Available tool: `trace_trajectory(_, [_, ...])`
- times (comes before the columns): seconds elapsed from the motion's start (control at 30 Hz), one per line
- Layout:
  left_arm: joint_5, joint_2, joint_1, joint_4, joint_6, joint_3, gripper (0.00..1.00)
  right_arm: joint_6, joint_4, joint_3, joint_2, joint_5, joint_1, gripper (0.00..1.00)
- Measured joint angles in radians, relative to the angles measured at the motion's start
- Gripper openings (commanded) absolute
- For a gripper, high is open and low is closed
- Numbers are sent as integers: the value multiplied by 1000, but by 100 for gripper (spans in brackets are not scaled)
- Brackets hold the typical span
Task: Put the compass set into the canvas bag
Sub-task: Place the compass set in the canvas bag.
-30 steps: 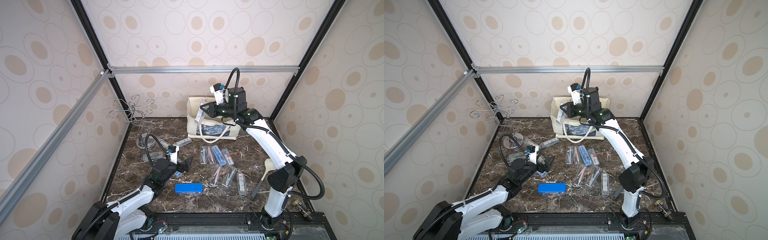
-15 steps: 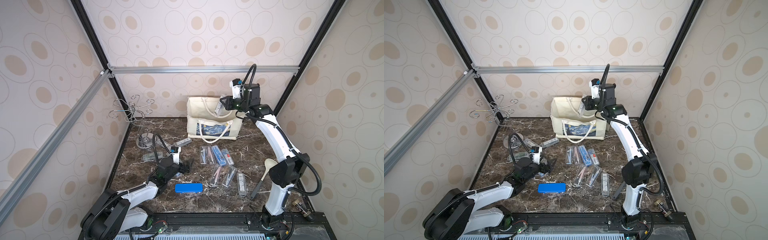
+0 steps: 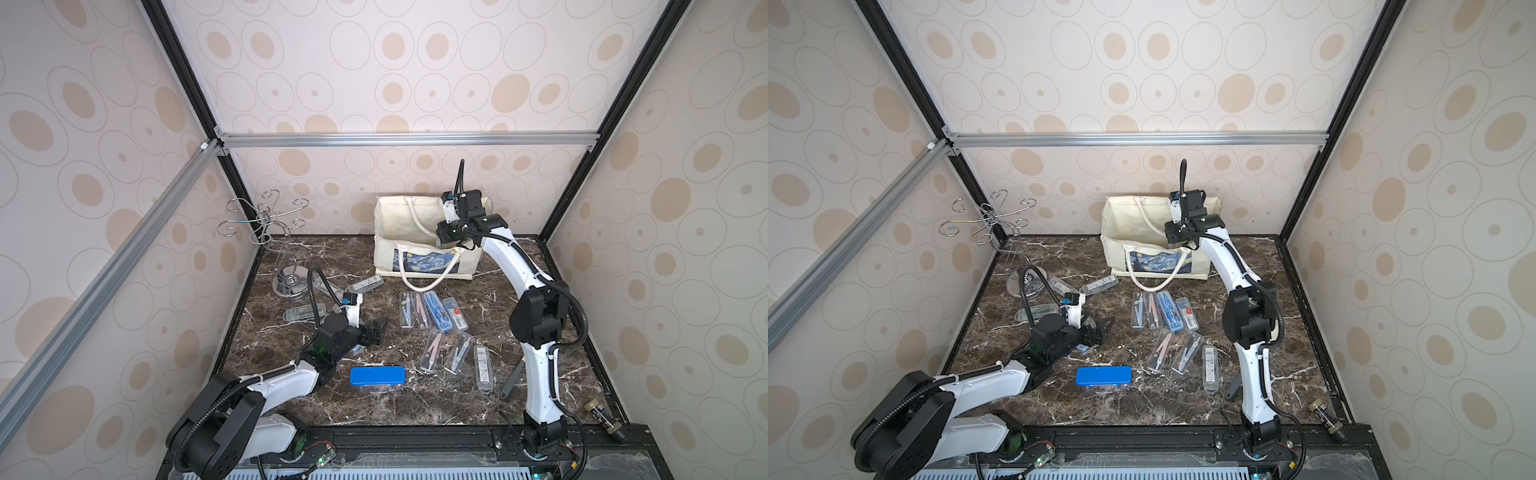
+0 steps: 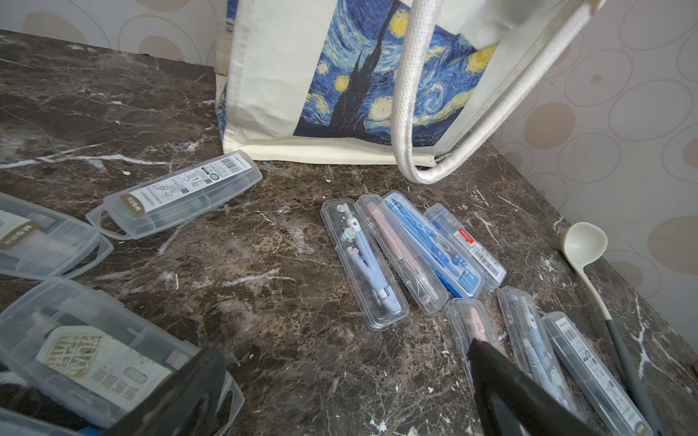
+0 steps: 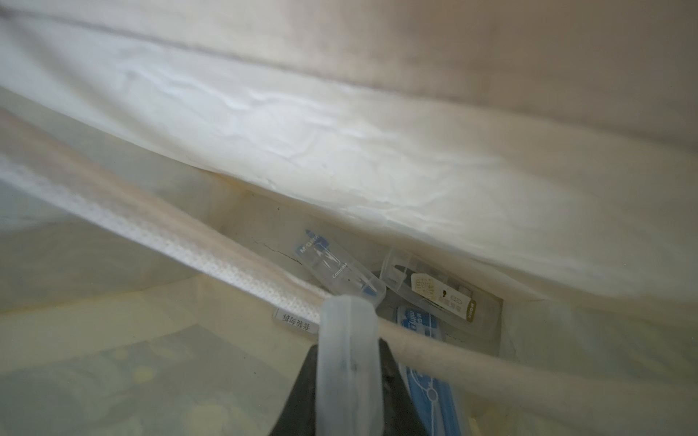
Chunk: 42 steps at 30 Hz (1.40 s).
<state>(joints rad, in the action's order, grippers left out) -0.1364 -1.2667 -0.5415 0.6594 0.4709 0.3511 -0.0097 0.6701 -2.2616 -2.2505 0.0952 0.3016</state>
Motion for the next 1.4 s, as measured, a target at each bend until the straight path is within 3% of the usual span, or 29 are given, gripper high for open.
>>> trace_trajectory(0.27, [-2, -14, 0, 6, 8, 3, 100, -10, 65, -70, -27, -48, -3, 26])
trace_trajectory(0.6, [54, -50, 0, -71, 30, 60, 100, -6, 66, -74, -27, -45, -4, 28])
trace_trajectory(1.07, [315, -57, 0, -417, 161, 192, 100, 7, 64, -74, -15, 18, -9, 38])
trace_trajectory(1.4, [437, 6, 3, -630, 287, 216, 99, 24, 31, -61, 131, 90, -11, 49])
